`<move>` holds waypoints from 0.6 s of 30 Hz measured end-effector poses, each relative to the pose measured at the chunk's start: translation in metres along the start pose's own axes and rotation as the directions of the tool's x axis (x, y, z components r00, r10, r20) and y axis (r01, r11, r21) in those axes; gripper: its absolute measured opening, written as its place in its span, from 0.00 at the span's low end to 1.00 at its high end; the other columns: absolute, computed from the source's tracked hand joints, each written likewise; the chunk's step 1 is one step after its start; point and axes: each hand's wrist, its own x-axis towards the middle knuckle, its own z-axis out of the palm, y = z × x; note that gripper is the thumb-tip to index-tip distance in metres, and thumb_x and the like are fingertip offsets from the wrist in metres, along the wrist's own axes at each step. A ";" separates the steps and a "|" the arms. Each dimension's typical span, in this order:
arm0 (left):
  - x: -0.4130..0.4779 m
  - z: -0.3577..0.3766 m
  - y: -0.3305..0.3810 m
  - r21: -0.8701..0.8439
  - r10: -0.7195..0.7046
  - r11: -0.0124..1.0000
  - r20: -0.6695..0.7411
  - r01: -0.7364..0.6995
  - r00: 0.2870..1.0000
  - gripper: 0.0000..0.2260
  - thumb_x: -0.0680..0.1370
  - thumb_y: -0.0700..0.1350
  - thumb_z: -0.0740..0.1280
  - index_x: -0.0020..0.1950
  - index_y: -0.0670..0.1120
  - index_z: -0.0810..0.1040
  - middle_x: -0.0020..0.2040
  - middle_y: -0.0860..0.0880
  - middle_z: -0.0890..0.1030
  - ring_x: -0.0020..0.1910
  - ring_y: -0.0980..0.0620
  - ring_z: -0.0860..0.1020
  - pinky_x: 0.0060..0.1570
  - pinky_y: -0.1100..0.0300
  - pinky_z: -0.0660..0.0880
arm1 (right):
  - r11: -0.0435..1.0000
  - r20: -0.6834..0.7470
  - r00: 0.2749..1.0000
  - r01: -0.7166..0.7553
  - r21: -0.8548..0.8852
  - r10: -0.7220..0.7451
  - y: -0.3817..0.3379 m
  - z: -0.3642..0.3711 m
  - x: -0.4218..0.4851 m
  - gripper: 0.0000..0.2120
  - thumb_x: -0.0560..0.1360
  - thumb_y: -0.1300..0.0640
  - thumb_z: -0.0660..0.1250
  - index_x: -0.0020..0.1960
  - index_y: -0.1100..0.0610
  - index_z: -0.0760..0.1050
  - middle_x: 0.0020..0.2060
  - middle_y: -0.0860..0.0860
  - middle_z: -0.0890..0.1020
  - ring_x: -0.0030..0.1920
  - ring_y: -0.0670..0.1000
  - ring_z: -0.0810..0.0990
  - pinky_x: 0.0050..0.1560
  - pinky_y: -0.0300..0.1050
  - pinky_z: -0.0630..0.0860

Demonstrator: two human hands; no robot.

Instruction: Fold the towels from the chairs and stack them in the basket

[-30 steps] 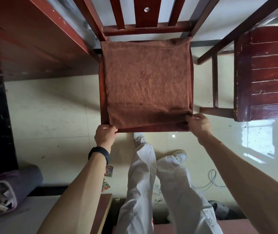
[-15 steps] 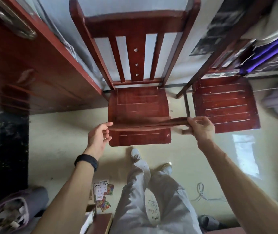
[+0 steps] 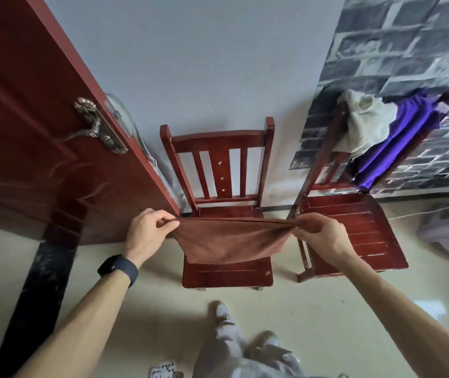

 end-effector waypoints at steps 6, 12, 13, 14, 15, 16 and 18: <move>0.001 -0.022 0.005 0.246 0.264 0.944 -0.160 -0.221 0.951 0.06 0.76 0.46 0.74 0.49 0.45 0.87 0.50 0.50 0.79 0.47 0.47 0.78 0.49 0.52 0.77 | 0.814 -0.072 0.866 0.433 -0.388 -0.495 -0.011 -0.022 0.017 0.04 0.73 0.58 0.76 0.48 0.57 0.86 0.45 0.50 0.79 0.37 0.51 0.80 0.43 0.44 0.79; -0.001 -0.048 0.017 0.376 0.435 0.857 -0.157 -0.353 0.887 0.06 0.77 0.42 0.72 0.52 0.45 0.86 0.47 0.49 0.83 0.44 0.46 0.79 0.44 0.51 0.81 | 0.779 -0.019 0.825 0.525 -0.343 -0.564 -0.030 -0.045 0.022 0.06 0.77 0.58 0.72 0.52 0.58 0.85 0.43 0.50 0.83 0.39 0.48 0.81 0.46 0.42 0.80; -0.001 -0.050 0.018 0.371 0.431 0.860 -0.163 -0.349 0.888 0.06 0.76 0.42 0.72 0.52 0.45 0.86 0.46 0.49 0.83 0.43 0.46 0.79 0.44 0.51 0.81 | 0.778 -0.025 0.823 0.527 -0.342 -0.568 -0.033 -0.048 0.022 0.07 0.77 0.57 0.72 0.52 0.58 0.85 0.43 0.50 0.84 0.39 0.47 0.81 0.46 0.40 0.79; -0.001 -0.051 0.019 0.365 0.424 0.865 -0.166 -0.344 0.890 0.06 0.76 0.42 0.73 0.52 0.45 0.86 0.46 0.49 0.83 0.43 0.46 0.79 0.44 0.51 0.81 | 0.772 -0.029 0.816 0.534 -0.345 -0.578 -0.035 -0.050 0.023 0.07 0.77 0.57 0.71 0.51 0.58 0.85 0.43 0.50 0.84 0.39 0.47 0.81 0.46 0.38 0.78; -0.001 -0.053 0.021 0.360 0.418 0.869 -0.166 -0.339 0.893 0.06 0.76 0.42 0.73 0.53 0.46 0.85 0.46 0.49 0.83 0.43 0.46 0.79 0.44 0.52 0.80 | 0.758 -0.026 0.804 0.547 -0.355 -0.593 -0.038 -0.052 0.023 0.07 0.78 0.57 0.71 0.51 0.59 0.85 0.42 0.50 0.84 0.39 0.48 0.81 0.45 0.39 0.79; -0.002 -0.054 0.022 0.359 0.416 0.869 -0.163 -0.339 0.895 0.06 0.76 0.42 0.73 0.53 0.46 0.85 0.46 0.49 0.83 0.43 0.45 0.79 0.44 0.51 0.80 | 0.738 -0.014 0.790 0.566 -0.369 -0.613 -0.039 -0.054 0.022 0.07 0.78 0.57 0.70 0.50 0.59 0.85 0.41 0.50 0.84 0.39 0.49 0.81 0.45 0.41 0.79; -0.002 -0.056 0.024 0.363 0.423 0.865 -0.154 -0.347 0.893 0.07 0.76 0.41 0.73 0.53 0.45 0.85 0.45 0.48 0.83 0.43 0.45 0.79 0.44 0.51 0.80 | 0.700 0.027 0.769 0.596 -0.393 -0.639 -0.038 -0.059 0.025 0.06 0.78 0.58 0.70 0.49 0.60 0.85 0.41 0.51 0.82 0.39 0.52 0.81 0.43 0.48 0.81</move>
